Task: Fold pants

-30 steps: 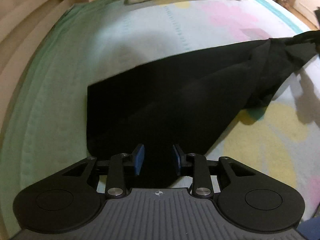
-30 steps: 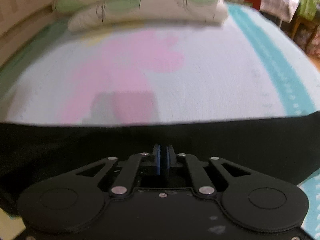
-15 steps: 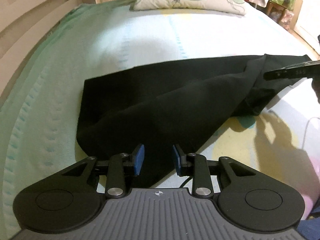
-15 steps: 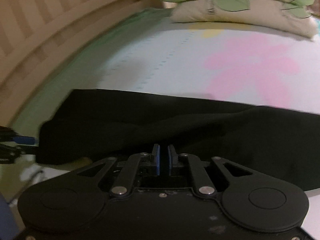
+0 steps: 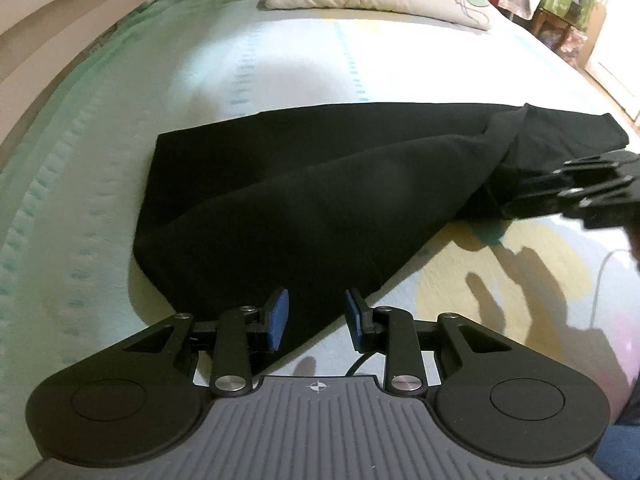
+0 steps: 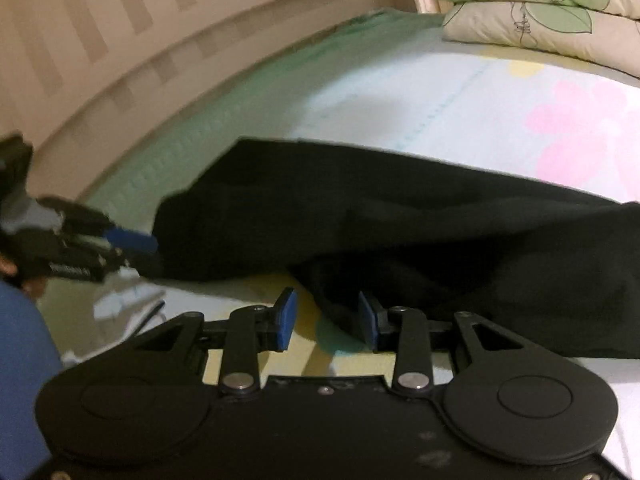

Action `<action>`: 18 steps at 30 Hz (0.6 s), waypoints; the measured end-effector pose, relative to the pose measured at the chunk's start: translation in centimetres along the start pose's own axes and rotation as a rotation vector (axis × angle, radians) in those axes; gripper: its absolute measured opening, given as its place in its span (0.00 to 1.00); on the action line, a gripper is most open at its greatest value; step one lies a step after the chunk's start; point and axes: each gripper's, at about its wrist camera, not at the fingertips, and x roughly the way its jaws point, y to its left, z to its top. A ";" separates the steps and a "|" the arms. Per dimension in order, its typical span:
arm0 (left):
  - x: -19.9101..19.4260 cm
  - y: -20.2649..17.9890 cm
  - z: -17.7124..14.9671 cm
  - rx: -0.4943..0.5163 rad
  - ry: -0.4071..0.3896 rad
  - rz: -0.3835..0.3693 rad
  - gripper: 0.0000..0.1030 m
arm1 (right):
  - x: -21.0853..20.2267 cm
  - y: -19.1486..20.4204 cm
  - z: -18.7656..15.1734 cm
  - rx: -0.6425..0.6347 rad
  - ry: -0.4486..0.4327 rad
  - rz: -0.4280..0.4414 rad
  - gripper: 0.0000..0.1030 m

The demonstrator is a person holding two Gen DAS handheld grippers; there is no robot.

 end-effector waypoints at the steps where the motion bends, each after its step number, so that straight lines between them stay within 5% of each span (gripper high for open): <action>1: 0.0 -0.1 0.1 0.002 0.000 -0.005 0.29 | 0.7 0.2 0.1 -0.008 0.004 -0.014 0.36; 5: -0.1 -0.5 1.5 0.024 0.009 -0.056 0.29 | 2.1 1.4 0.2 -0.038 -0.016 -0.017 0.36; 10: 0.2 -1.9 4.6 0.068 0.037 -0.206 0.31 | 3.3 3.8 -1.8 -0.175 0.033 -0.012 0.37; 13: 1.1 -3.5 5.8 0.109 0.072 -0.288 0.36 | 3.6 3.5 -2.6 -0.118 0.024 -0.006 0.36; 18: 2.9 -7.2 6.0 0.323 0.144 -0.243 0.36 | 3.5 3.2 -2.5 -0.087 0.011 0.004 0.34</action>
